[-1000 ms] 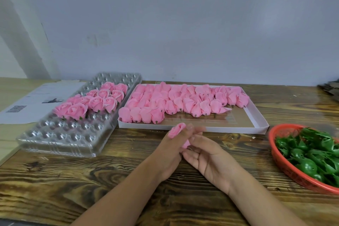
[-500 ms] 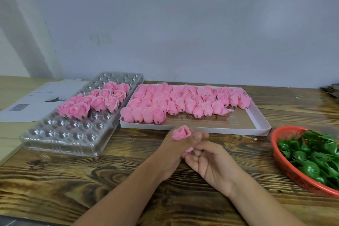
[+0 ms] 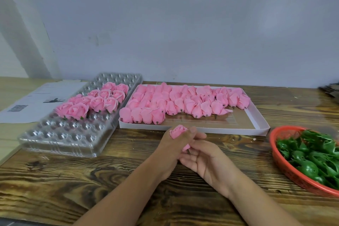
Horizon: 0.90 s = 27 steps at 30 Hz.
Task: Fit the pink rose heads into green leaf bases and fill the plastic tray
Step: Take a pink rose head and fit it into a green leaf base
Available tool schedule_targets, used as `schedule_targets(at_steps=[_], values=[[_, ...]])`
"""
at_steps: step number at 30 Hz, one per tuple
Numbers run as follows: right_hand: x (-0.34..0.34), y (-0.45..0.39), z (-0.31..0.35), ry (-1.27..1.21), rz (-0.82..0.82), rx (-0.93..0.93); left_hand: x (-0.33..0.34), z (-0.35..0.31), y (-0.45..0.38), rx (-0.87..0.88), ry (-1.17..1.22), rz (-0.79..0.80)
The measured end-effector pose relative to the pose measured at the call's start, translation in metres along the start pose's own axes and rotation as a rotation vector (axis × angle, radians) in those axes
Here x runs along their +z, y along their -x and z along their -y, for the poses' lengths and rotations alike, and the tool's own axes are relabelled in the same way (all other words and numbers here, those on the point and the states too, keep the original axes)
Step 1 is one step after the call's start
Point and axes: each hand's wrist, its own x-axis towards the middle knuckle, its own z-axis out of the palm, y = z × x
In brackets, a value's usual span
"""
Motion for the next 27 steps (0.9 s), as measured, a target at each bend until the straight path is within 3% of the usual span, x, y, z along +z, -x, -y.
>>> schedule_targets(at_steps=[5,7,13,17,27], values=[[0.004,0.003,-0.012,0.798,-0.31,-0.394,0.004,-0.001,-0.003,-0.028,0.06,-0.13],[0.009,0.006,-0.015,0.982,-0.359,-0.519,0.004,-0.001,-0.002,-0.013,0.078,-0.136],[0.007,0.006,-0.019,1.002,-0.497,-0.666,0.003,0.003,-0.004,-0.042,0.145,-0.137],[0.008,0.006,-0.024,1.068,-0.454,-0.709,0.001,0.006,-0.004,-0.045,0.182,-0.079],[0.003,-0.002,-0.024,0.864,-0.293,-0.686,0.0,0.01,-0.007,-0.059,0.196,-0.005]])
